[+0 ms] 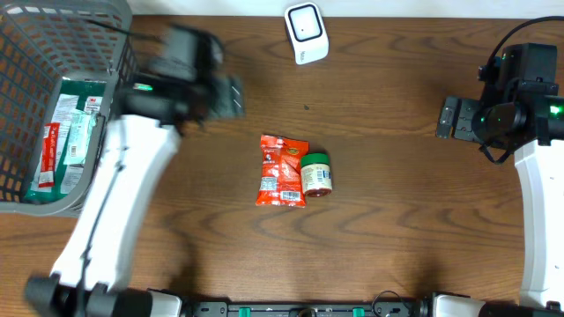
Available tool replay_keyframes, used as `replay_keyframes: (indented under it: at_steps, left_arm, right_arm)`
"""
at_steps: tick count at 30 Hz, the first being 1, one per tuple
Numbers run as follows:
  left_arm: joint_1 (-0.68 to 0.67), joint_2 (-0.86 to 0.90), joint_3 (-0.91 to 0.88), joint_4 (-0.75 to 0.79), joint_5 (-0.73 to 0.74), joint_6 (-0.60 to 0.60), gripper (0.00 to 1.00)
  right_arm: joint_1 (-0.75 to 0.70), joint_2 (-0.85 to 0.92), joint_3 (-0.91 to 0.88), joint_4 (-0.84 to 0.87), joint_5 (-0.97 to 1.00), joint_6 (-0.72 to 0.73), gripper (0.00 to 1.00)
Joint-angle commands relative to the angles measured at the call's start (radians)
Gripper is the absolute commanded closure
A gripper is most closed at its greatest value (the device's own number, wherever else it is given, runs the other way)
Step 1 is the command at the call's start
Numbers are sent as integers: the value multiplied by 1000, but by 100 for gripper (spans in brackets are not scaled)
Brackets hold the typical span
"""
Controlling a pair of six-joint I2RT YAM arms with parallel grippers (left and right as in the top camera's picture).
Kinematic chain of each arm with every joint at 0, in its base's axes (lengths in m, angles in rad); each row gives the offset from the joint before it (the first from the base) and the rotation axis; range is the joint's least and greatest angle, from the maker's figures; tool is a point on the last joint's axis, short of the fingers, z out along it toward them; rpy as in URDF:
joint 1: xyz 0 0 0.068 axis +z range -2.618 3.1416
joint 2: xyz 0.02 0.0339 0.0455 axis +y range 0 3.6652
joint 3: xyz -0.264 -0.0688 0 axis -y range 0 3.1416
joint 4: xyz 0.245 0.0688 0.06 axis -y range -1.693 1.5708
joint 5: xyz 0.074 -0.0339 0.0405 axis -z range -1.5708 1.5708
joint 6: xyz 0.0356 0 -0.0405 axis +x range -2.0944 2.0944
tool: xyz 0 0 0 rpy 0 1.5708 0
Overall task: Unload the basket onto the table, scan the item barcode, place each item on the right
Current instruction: 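Move the left gripper back into the grey basket, then grasp the pale green wipes packet in the basket with the left gripper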
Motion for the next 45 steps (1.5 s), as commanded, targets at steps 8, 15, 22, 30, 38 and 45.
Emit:
replay_keyframes:
  at_steps: [8,15,22,30,38,45]
  left_arm:
    - [339,-9,203,6,-294,37,15]
    - [558,56,152,6,-296,30,12]
    - [639,218,139,-24,-291,86,2]
    - [641,444,139,-66,-74,335,2]
    - [641,575,139,-63,-74,341,2]
    - [643,641,137,-34,-75,341,2]
  right_arm:
    - [-2,-1,10,2,9,14,1]
    - [-2,-1,10,2,9,15,1]
    - [-2,-1,10,2,9,14,1]
    - [-2,-1,10,2,9,15,1]
    - [-2,-1,10,2,9,14,1]
    - [-2,-1,10,2,9,14,1]
